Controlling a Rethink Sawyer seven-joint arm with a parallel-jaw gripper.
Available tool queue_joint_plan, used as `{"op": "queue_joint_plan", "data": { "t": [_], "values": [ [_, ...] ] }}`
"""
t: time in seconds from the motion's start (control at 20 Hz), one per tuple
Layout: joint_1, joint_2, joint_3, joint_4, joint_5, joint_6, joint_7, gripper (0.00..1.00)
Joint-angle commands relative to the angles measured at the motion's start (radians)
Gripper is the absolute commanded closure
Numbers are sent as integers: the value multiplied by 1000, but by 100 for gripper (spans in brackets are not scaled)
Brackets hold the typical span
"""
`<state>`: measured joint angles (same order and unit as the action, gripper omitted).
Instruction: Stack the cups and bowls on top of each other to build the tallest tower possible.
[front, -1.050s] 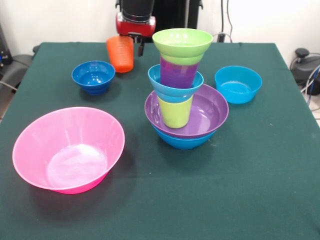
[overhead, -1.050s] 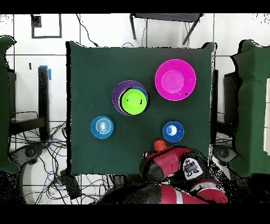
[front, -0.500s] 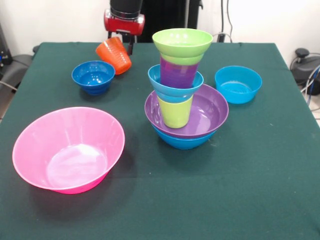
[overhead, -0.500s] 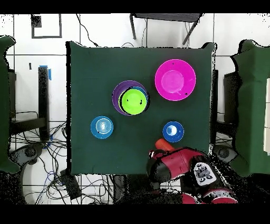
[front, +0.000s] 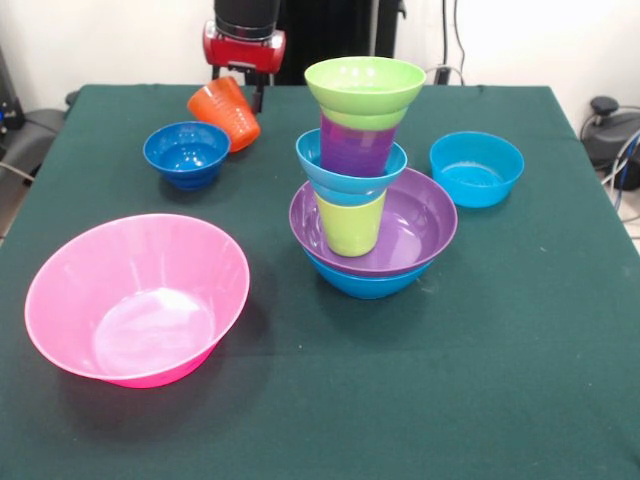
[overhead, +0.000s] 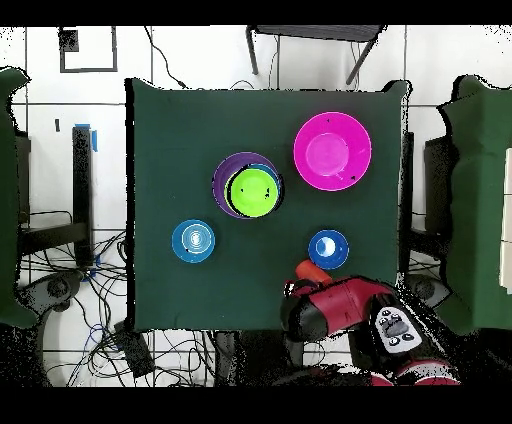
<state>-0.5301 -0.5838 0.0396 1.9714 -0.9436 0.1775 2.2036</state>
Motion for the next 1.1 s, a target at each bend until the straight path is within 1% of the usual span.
{"op": "queue_joint_plan", "data": {
  "t": [0.05,0.35,0.7,1.1],
  "values": [
    [-10,-7,168,-41,21,135,-153,0],
    [-21,-23,212,-40,51,194,-163,0],
    [-53,-41,270,-51,82,284,-218,0],
    [-88,-42,315,-55,80,323,-230,0]
  ]
}}
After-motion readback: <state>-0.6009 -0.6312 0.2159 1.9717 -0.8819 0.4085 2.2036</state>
